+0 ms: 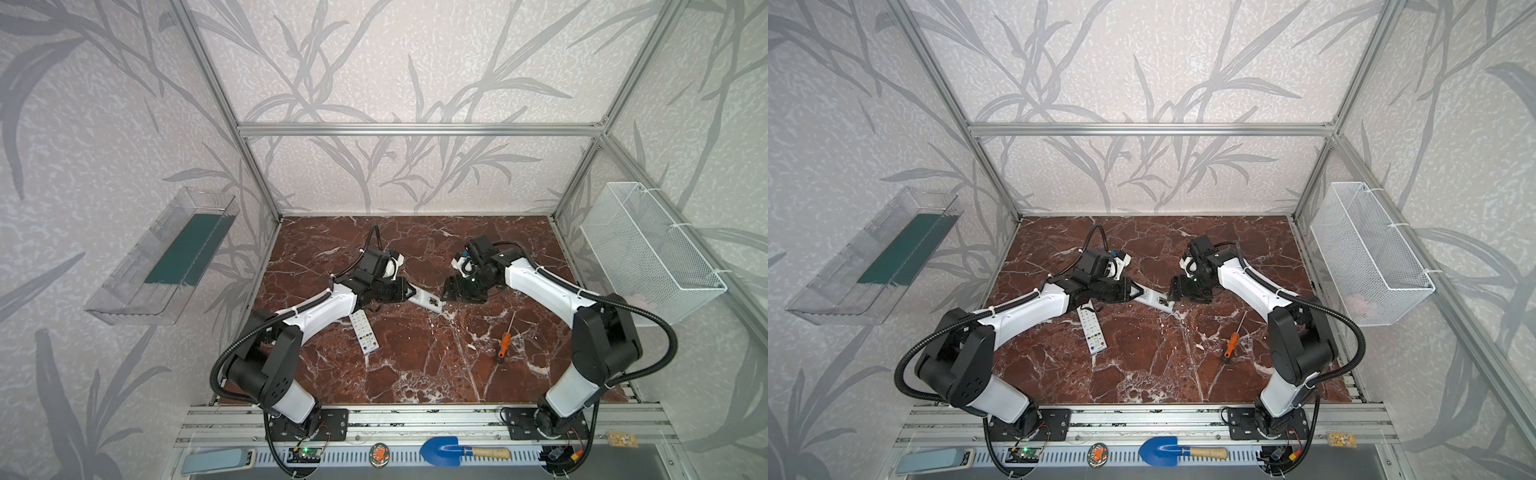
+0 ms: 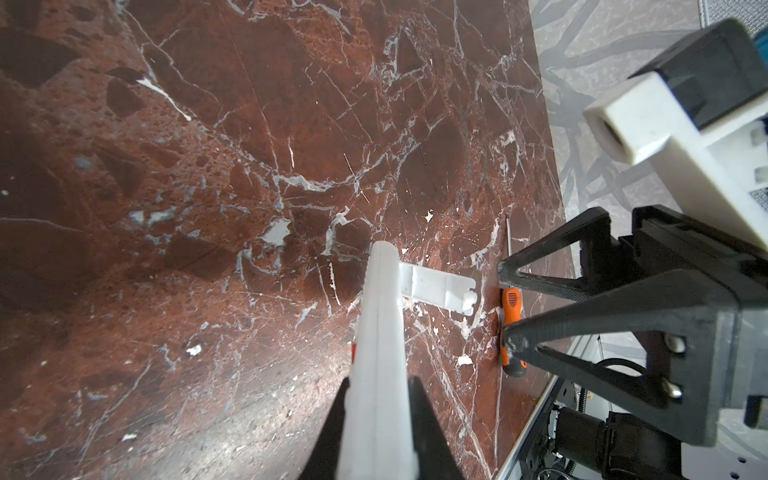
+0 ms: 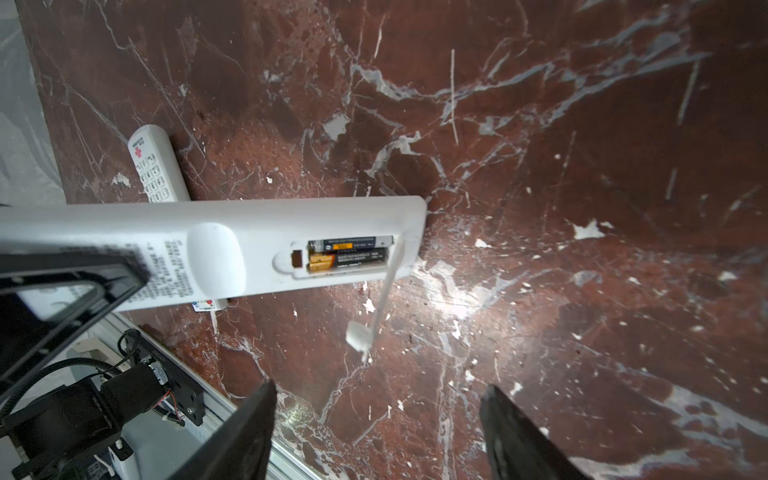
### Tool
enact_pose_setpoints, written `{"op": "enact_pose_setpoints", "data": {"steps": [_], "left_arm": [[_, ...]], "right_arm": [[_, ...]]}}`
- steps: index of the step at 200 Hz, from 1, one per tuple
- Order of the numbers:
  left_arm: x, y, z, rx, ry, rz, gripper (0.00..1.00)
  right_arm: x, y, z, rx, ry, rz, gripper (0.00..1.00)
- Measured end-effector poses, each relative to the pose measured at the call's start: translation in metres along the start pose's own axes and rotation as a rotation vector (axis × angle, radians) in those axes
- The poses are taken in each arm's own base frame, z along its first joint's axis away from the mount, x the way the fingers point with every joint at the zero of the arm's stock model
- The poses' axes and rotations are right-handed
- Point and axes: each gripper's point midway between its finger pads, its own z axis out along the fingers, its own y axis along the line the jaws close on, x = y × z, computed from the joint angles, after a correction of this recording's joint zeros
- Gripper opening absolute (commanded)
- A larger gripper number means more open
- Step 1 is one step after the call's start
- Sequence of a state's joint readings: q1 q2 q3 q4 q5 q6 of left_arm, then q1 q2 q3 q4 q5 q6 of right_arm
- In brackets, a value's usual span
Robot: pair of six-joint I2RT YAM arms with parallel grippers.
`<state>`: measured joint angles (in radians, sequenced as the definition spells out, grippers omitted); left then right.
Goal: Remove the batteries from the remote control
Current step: 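Slide the battery cover off with the right gripper, exposing two batteries, then carry the cover away with the right gripper and drop it on the table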
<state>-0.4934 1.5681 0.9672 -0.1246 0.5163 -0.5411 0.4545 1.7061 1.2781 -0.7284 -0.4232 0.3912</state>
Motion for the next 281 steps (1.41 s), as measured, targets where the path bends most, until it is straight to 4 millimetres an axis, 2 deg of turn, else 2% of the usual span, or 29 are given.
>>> {"op": "enact_pose_setpoints", "data": {"steps": [44,62,151,197,239,281], "left_arm": [[0.000,0.000,0.000,0.001,0.000,0.000,0.00],[0.000,0.000,0.000,0.001,0.000,0.000,0.00],[0.000,0.000,0.000,0.001,0.000,0.000,0.00],[0.000,0.000,0.000,0.000,0.000,0.001,0.00],[0.000,0.001,-0.001,-0.002,0.000,0.005,0.00],[0.000,0.001,-0.001,-0.002,0.001,0.007,0.00]], "right_arm": [[0.000,0.006,0.022,0.002,0.051,-0.014,0.63],[0.002,0.004,0.028,0.006,0.068,-0.007,0.52],[0.000,0.000,0.028,0.031,0.061,-0.007,0.21],[-0.004,-0.003,0.024,0.060,0.046,-0.010,0.13],[-0.009,-0.005,0.017,0.097,0.037,-0.019,0.11],[-0.011,-0.023,0.000,0.247,0.028,-0.044,0.11]]}}
